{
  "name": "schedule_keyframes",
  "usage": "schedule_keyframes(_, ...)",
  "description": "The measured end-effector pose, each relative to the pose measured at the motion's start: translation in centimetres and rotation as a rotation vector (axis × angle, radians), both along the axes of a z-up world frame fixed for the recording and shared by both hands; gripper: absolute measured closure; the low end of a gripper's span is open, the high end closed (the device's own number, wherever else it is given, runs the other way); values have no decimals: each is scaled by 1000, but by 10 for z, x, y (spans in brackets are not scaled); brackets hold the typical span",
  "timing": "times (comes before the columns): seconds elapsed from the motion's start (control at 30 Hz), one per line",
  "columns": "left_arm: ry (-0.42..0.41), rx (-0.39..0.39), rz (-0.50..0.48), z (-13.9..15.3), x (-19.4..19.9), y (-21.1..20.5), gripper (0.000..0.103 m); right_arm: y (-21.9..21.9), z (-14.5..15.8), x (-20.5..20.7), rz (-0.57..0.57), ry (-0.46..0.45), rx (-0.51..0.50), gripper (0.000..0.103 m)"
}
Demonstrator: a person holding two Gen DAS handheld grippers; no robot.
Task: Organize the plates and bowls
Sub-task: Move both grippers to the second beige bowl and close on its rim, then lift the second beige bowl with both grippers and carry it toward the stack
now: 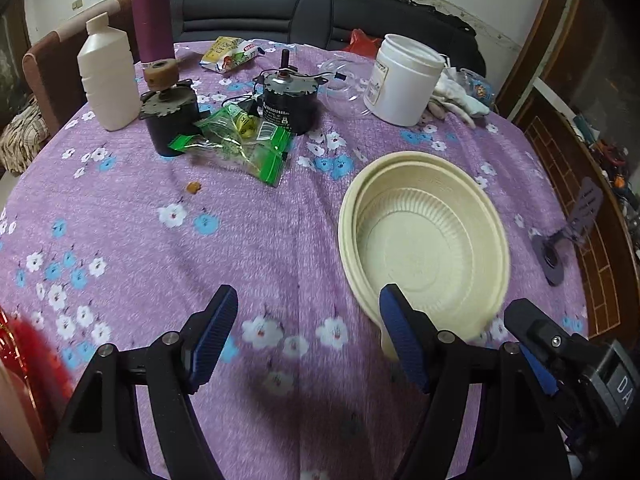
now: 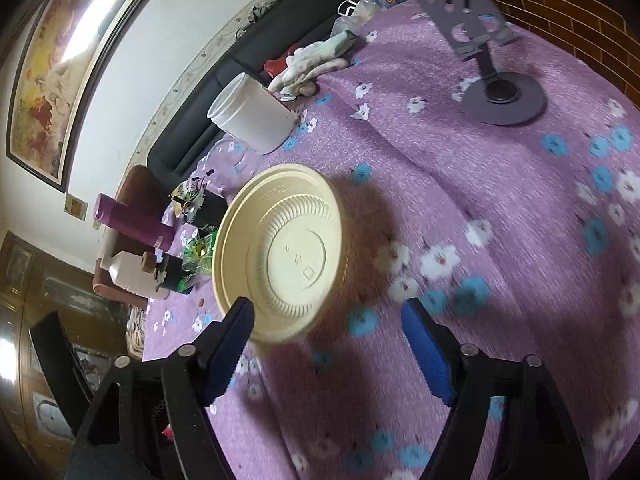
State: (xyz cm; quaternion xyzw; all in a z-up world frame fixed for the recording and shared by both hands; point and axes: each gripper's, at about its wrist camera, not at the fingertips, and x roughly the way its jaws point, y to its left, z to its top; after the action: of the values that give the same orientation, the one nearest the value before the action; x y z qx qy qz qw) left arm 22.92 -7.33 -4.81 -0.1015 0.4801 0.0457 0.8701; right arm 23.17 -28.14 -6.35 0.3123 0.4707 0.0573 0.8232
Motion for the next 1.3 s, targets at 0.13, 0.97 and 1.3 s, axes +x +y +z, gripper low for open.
schedule_keyframes(0.13,-13,-1,0,-5,13,-5,30,1,-7,12,-5,7,3,35)
schedule_keyframes(0.97,-29,41,-92,-4,-13,-19,90,13,-7,-18,17,-13,-36,93)
schedule_keyframes(1.3,-57,42,-113,3,-53,-14,90,16,1,-66,7,-44,-40,93)
